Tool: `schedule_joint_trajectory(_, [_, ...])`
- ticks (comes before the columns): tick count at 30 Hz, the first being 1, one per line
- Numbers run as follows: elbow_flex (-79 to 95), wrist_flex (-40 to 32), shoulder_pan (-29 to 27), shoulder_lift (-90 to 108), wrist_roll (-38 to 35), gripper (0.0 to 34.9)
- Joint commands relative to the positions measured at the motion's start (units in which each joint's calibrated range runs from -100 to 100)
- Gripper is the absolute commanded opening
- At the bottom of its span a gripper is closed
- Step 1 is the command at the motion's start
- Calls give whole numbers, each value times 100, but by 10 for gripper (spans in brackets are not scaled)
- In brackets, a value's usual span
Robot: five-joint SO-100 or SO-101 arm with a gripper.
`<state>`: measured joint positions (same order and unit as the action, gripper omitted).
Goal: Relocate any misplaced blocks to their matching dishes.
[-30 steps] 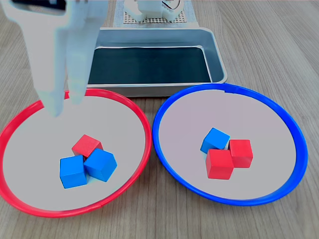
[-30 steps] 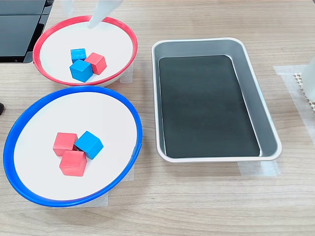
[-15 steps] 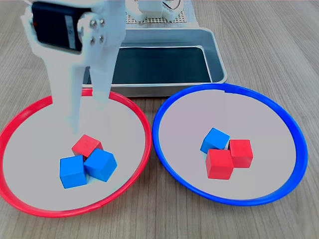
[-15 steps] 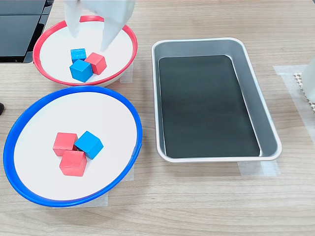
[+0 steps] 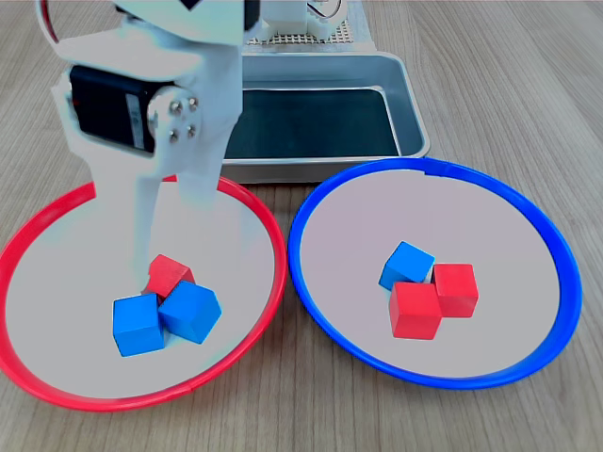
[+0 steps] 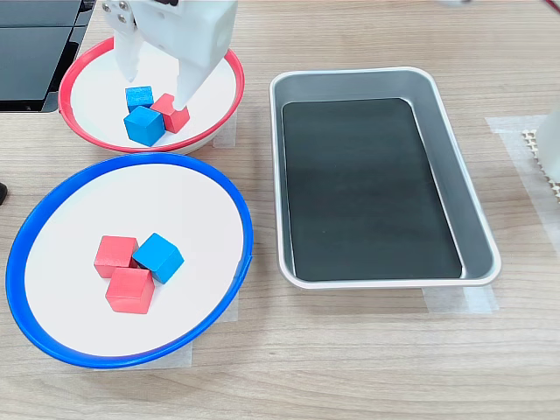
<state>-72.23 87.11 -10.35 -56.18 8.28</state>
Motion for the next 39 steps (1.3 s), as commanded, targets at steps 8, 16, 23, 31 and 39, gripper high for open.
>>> schedule_joint_trajectory(8, [-501, -147, 118, -220, 107, 192])
schedule_joint_trajectory(16, [-601, -156, 231, -331, 147, 198])
schedule_joint_trajectory(23, [-656, -304, 202, -518, 117, 197])
schedule_joint_trajectory(31, [-601, -461, 193, -638, 107, 194])
schedule_joint_trajectory(39, [-510, -593, 146, -749, 93, 194])
